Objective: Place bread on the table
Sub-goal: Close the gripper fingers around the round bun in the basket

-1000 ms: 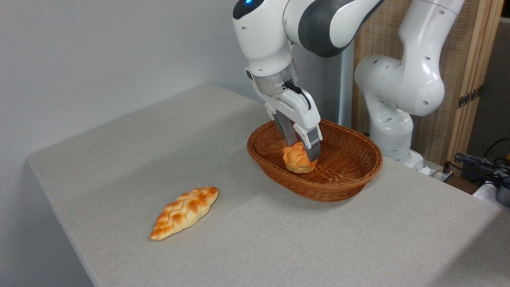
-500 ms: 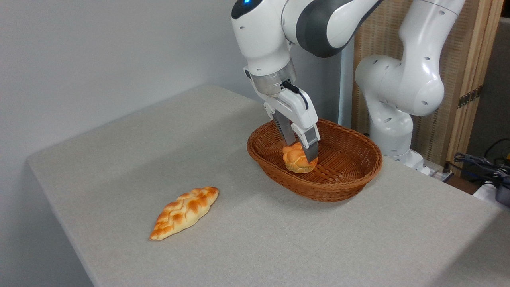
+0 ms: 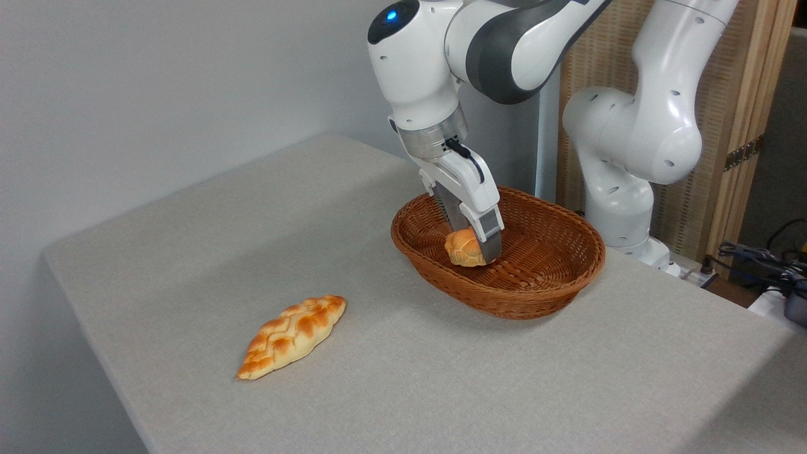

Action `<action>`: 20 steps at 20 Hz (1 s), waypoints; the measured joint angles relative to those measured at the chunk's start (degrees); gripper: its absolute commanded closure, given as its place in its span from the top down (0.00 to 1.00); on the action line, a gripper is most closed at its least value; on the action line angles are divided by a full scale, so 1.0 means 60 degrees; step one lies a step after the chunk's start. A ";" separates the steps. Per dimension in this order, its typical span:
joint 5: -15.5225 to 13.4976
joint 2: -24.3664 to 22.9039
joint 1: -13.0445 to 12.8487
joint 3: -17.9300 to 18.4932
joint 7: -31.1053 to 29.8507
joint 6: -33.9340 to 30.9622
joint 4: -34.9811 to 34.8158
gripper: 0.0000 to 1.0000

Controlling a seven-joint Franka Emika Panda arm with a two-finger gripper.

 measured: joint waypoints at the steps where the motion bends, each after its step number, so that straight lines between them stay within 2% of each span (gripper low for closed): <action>1: 0.0000 0.0000 -0.0002 0.0000 0.0000 0.0000 -0.0002 0.71; 3: 0.0000 0.0000 -0.0002 0.0000 0.0000 0.0001 -0.0006 0.37; 4: 0.0000 0.0000 -0.0002 0.0000 0.0000 0.0018 -0.0007 0.25; 6: 0.0000 0.0000 -0.0004 0.0000 0.0000 0.0102 -0.0009 0.16; 13: 0.0000 0.0000 -0.0007 0.0000 0.0001 0.0184 -0.0013 0.10; 20: 0.0001 0.0000 -0.0006 0.0000 0.0164 0.0184 -0.0013 0.10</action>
